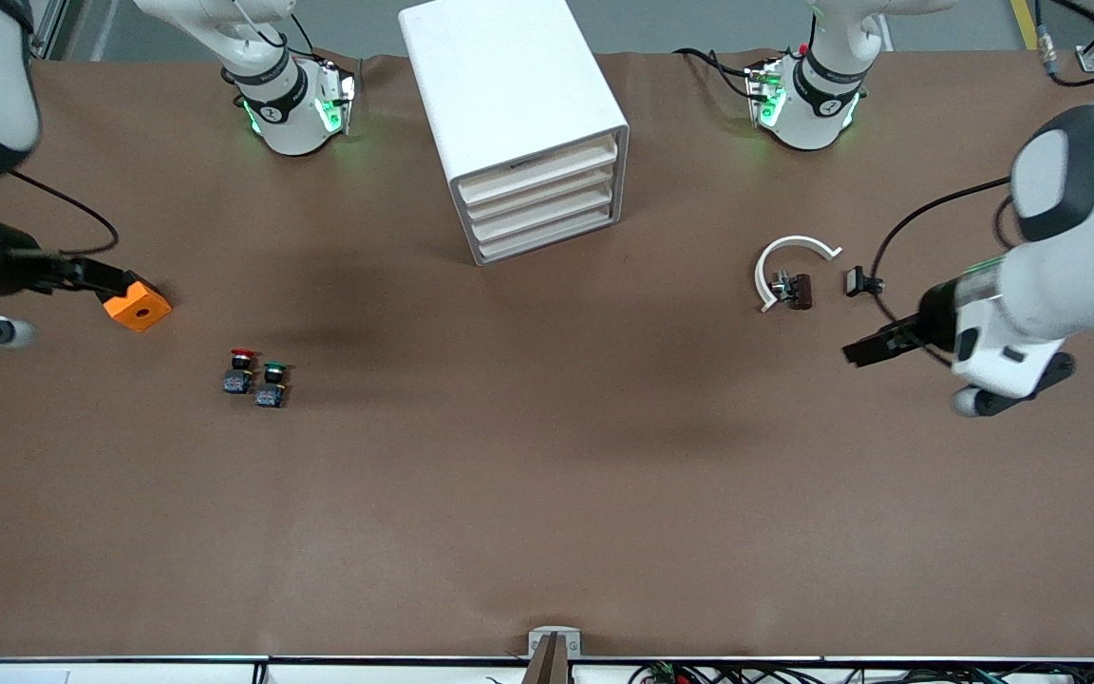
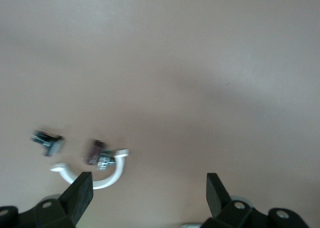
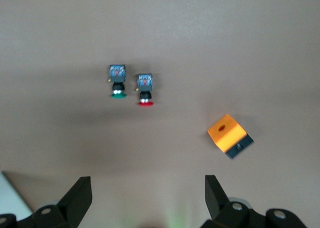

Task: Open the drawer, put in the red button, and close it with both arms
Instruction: 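Reach the right gripper to the red button while the left gripper approaches the drawer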

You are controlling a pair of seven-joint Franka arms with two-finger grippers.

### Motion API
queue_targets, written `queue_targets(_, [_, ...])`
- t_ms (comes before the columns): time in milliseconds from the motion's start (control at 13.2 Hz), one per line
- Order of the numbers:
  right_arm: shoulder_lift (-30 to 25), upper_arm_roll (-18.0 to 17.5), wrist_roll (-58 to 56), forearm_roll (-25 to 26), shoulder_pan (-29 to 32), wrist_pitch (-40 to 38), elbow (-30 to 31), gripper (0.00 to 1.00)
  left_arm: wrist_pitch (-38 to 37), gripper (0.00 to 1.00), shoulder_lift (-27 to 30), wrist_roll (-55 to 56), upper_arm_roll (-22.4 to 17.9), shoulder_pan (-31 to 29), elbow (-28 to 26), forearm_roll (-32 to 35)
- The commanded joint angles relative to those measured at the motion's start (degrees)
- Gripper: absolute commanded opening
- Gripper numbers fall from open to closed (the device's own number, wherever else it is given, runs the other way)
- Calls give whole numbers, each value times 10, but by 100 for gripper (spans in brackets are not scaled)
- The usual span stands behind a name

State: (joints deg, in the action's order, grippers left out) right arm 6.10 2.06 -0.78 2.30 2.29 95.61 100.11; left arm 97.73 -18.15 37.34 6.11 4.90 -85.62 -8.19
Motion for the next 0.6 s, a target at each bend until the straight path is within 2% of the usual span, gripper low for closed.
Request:
queue_targets(0, [-17,-5,-7,9,10,135,123,100,41,100,-50,126,0,45,17,-6])
queue_targets(226, [18,-6,-7,5,11,280,204,100,69,100,-111,255,2,91,19,-44])
queue_targets(528, [112,-7,-7,4,17,398,207,100,149,100,-197,506,5,142,32,-109])
